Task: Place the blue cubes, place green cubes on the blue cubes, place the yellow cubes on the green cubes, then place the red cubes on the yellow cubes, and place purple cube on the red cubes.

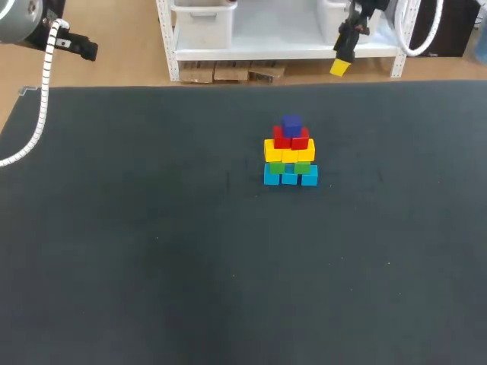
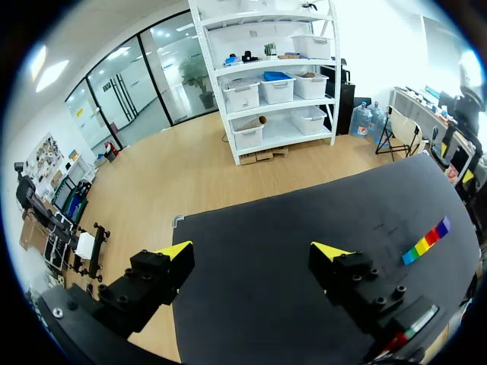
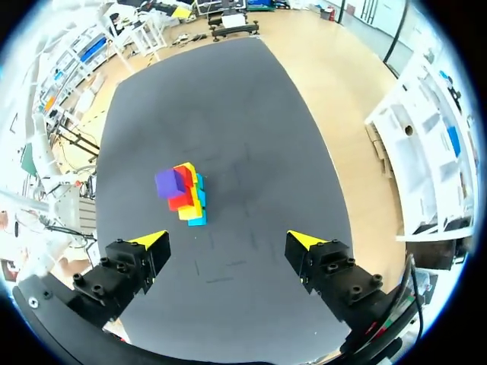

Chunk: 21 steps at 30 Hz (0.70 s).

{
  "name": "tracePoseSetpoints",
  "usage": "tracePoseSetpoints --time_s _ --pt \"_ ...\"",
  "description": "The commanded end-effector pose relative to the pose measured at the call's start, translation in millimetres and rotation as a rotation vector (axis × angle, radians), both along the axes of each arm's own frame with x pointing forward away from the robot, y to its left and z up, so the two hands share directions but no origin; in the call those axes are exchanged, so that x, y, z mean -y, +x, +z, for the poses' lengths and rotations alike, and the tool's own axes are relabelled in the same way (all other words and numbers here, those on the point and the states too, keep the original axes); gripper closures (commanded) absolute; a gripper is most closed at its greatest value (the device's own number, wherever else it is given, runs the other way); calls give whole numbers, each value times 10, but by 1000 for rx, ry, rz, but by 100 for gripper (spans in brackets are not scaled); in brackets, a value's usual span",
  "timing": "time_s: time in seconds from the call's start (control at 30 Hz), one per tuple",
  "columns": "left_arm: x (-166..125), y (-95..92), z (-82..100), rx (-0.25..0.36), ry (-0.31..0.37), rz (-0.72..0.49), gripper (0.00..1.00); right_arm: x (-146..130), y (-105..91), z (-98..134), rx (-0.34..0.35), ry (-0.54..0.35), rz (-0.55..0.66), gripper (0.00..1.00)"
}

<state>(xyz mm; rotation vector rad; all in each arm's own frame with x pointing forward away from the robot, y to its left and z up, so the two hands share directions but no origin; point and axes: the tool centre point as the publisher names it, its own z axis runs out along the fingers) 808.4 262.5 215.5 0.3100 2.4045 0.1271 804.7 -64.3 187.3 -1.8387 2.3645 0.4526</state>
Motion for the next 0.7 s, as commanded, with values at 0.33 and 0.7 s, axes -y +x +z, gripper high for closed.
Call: tracePoseSetpoints --time_s 0.33,0.7 --pt "-8 -1 1 0 -2 -2 0 441 -114 -52 190 58 -196 0" --pt "-8 -1 1 0 -2 -2 0 644 -59 -57 217 71 -275 0"
